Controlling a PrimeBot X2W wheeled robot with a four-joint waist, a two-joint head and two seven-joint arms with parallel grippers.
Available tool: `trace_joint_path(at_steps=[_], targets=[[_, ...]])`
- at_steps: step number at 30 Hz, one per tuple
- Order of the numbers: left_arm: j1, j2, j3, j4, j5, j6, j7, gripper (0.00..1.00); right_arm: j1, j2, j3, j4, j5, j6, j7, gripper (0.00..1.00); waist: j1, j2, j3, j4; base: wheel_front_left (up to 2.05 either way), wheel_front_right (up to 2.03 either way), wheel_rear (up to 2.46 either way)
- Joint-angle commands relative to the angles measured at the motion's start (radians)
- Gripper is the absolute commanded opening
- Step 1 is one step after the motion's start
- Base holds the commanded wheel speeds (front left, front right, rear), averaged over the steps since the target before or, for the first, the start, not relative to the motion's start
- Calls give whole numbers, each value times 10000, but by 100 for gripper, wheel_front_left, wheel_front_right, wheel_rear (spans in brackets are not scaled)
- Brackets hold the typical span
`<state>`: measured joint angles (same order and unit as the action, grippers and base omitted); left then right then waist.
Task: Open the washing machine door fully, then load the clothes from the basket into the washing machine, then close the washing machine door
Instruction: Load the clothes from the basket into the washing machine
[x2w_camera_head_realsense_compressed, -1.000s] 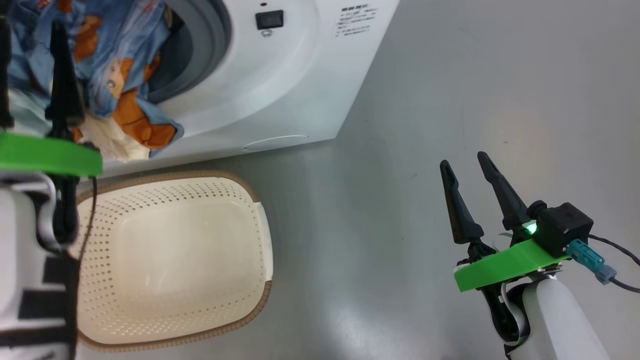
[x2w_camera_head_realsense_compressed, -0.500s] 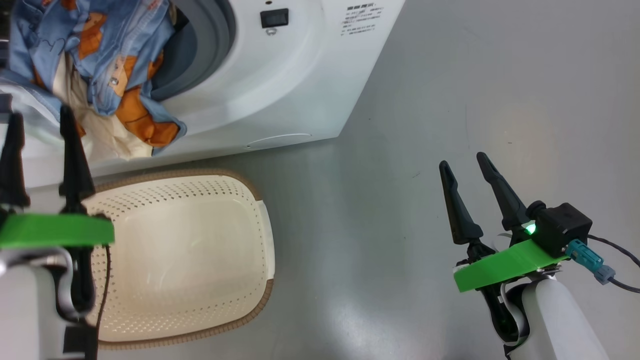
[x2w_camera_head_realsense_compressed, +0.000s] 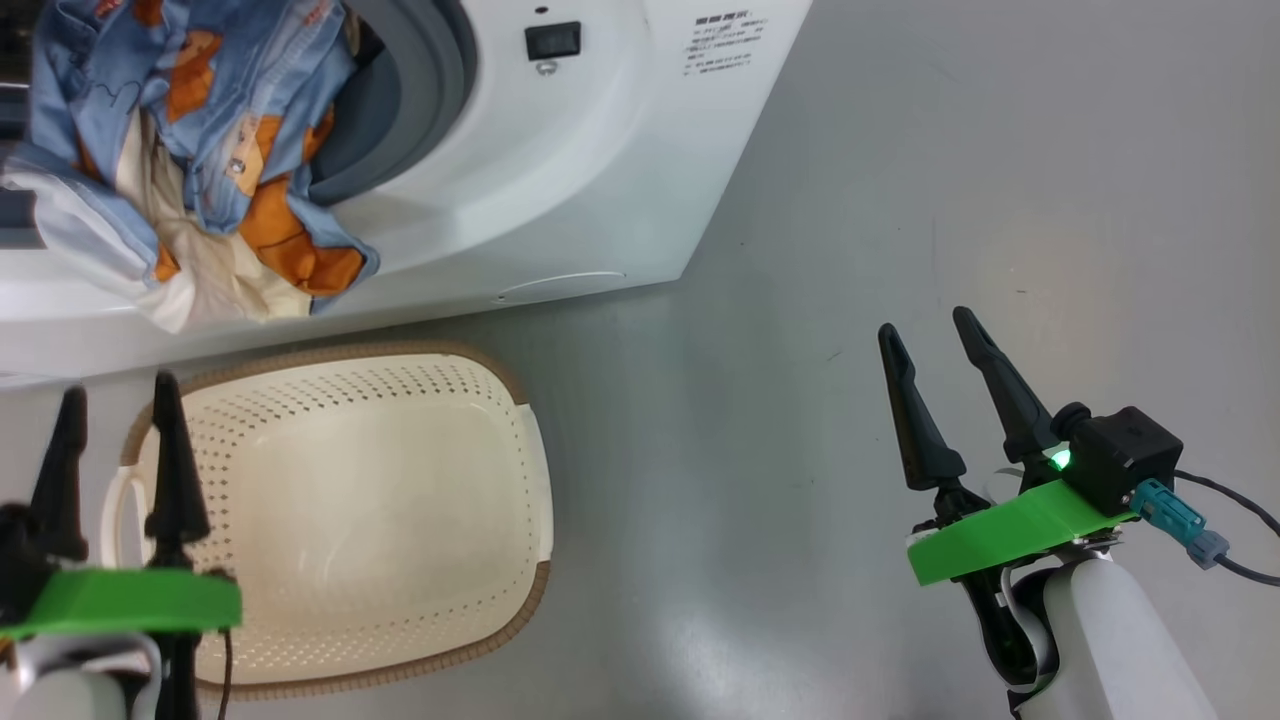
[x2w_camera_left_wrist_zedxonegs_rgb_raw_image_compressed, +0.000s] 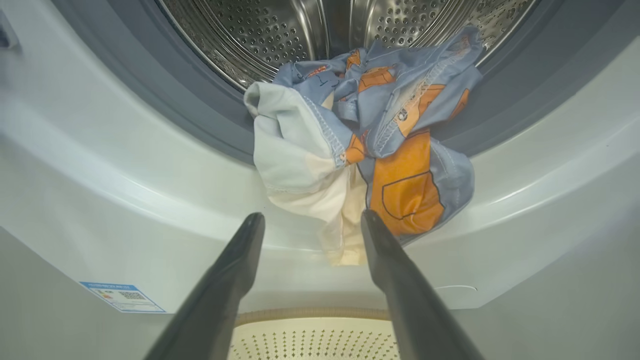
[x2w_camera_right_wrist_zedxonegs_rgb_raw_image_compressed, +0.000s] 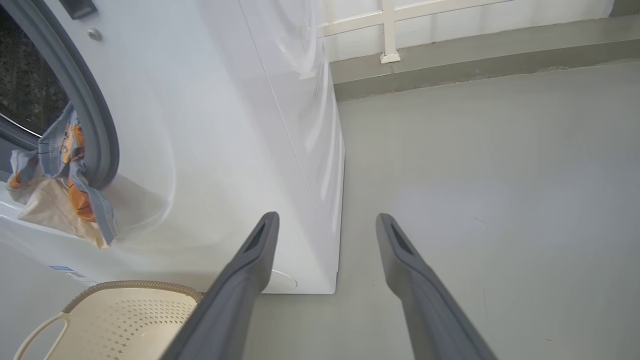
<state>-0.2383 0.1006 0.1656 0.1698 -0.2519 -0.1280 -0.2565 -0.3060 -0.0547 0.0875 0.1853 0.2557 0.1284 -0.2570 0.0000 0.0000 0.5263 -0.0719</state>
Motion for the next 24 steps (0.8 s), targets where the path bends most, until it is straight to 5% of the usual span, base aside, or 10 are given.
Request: trace_joint_path(at_steps=[1, 24], targets=[[372, 210, 469, -272, 70, -25, -53, 100, 261, 45, 235, -194, -106, 23, -48, 100, 0, 0, -17, 24, 0, 0, 0], [1629, -136, 846, -521, 74, -26, -53, 100, 297, 45, 195, -163, -196, 23, -48, 100, 0, 0, -118, 35, 0, 0, 0]])
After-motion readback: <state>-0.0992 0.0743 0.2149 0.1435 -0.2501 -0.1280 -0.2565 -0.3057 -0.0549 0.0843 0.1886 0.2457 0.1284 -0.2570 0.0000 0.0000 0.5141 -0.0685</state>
